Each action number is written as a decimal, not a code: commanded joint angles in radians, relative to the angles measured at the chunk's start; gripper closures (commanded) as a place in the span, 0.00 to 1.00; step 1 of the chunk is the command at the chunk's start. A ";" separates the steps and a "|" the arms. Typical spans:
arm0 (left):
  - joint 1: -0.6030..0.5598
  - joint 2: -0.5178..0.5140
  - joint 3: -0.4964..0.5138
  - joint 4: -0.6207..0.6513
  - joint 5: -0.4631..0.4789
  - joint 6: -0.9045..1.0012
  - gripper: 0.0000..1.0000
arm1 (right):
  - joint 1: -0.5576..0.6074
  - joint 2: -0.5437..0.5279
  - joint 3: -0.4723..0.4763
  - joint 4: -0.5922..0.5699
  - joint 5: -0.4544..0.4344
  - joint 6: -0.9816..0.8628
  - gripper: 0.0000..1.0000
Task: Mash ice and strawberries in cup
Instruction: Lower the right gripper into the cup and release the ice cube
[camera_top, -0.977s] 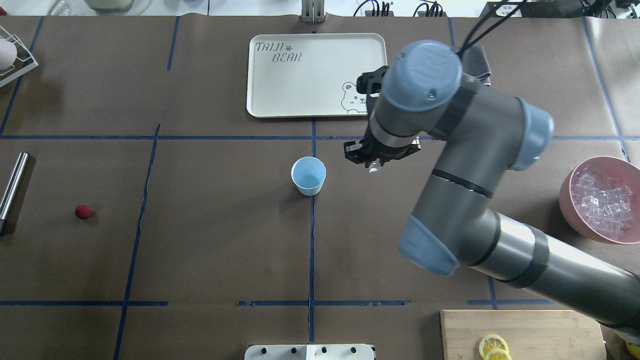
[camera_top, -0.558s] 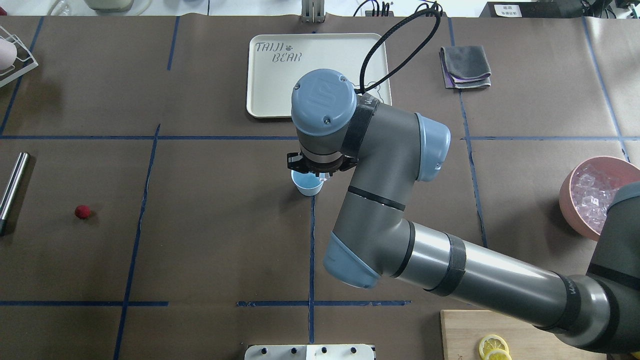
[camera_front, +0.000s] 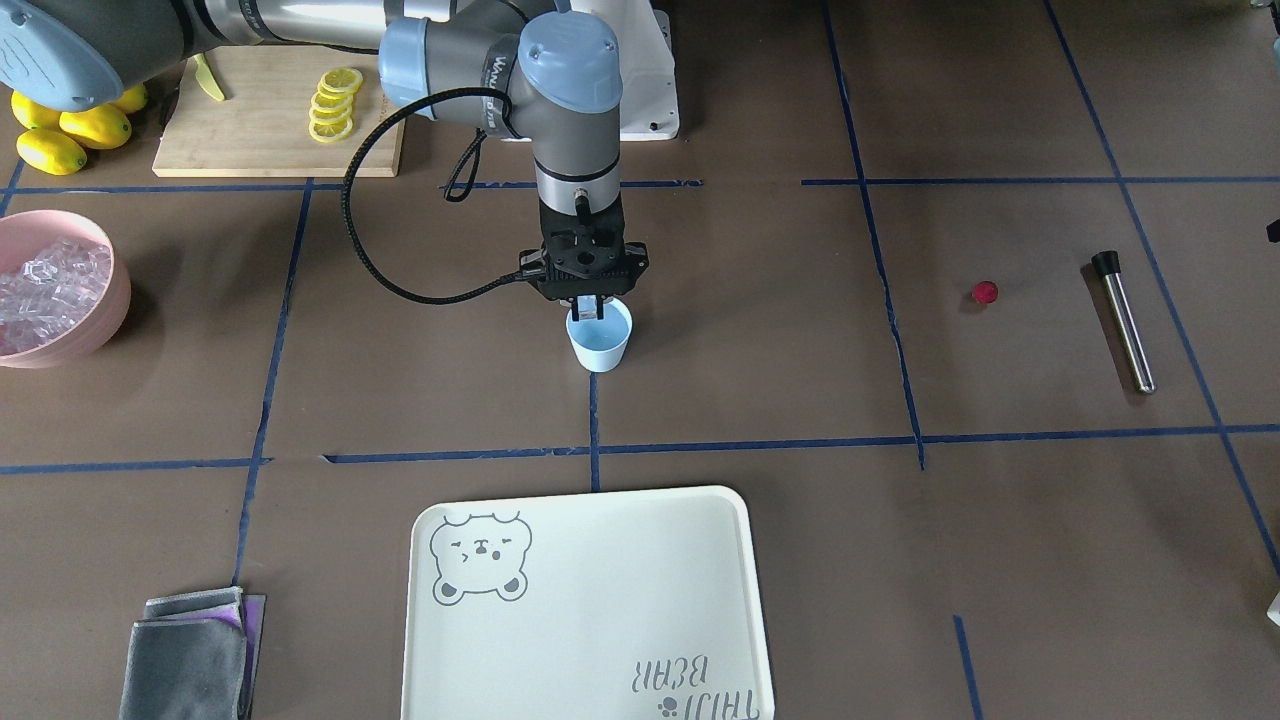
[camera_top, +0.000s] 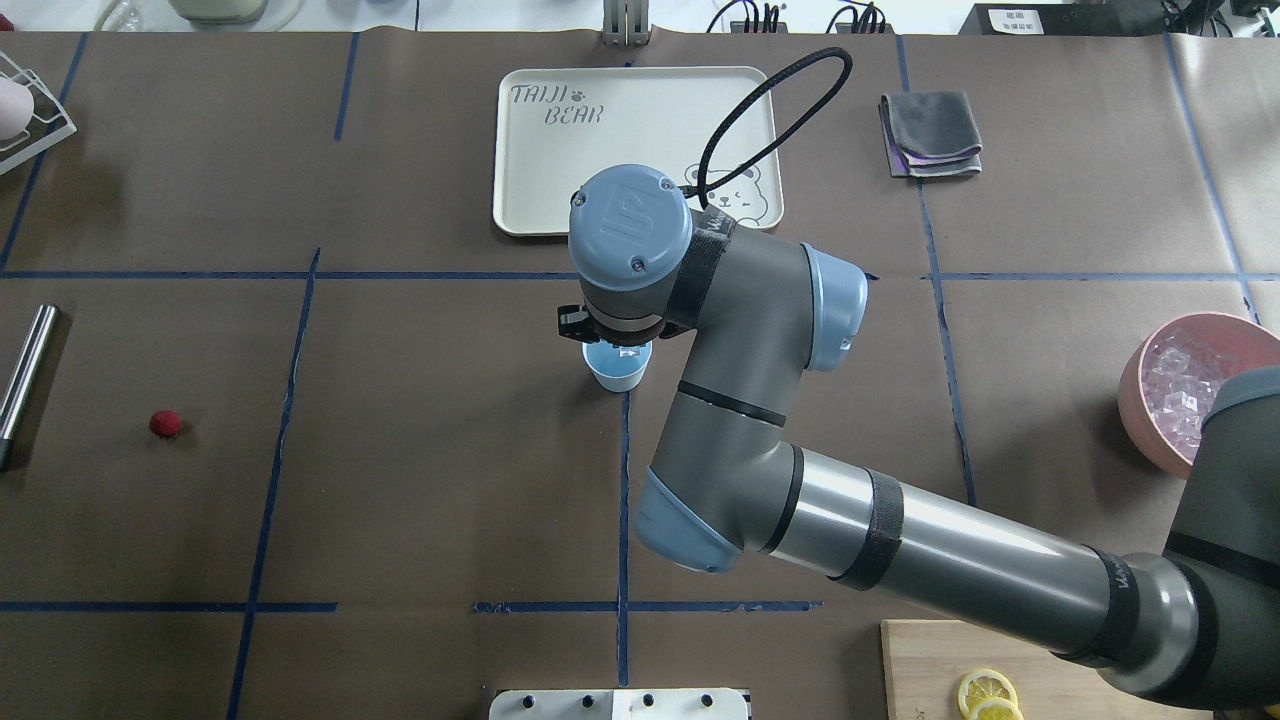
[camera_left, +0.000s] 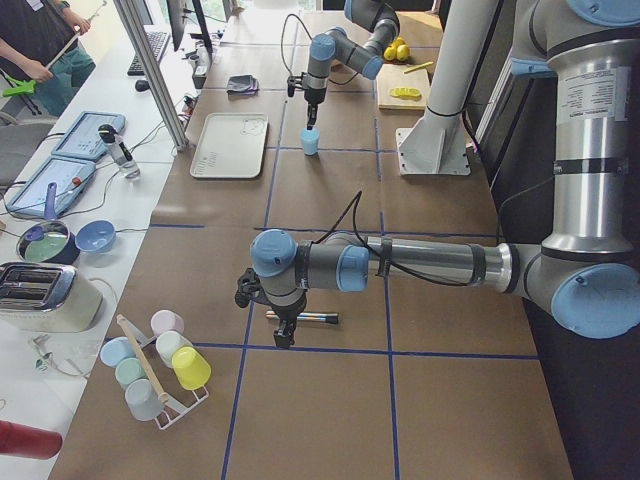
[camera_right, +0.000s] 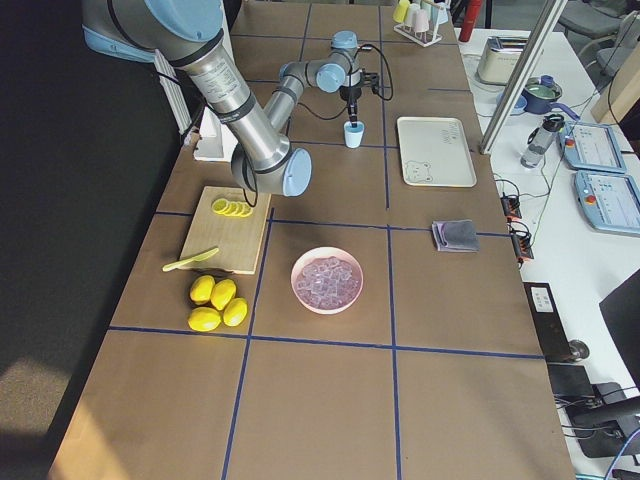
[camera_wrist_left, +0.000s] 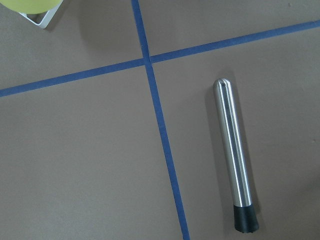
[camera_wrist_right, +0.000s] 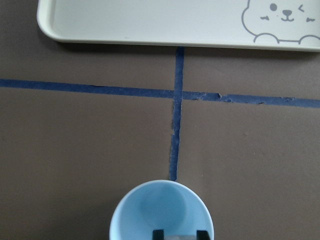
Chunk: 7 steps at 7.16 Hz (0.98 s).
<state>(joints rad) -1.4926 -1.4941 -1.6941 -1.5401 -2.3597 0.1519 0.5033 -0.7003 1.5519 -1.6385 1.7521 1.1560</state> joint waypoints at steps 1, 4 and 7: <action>0.000 0.000 0.002 0.000 0.000 0.002 0.00 | 0.000 0.027 -0.027 0.008 -0.002 -0.001 1.00; 0.000 0.000 0.007 -0.002 0.000 0.002 0.00 | -0.006 0.035 -0.038 0.006 -0.003 -0.001 0.48; 0.000 0.000 0.007 -0.002 -0.001 0.002 0.00 | -0.009 0.035 -0.038 0.006 -0.002 -0.004 0.01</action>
<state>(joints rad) -1.4925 -1.4941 -1.6875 -1.5416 -2.3600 0.1533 0.4947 -0.6662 1.5141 -1.6321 1.7501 1.1525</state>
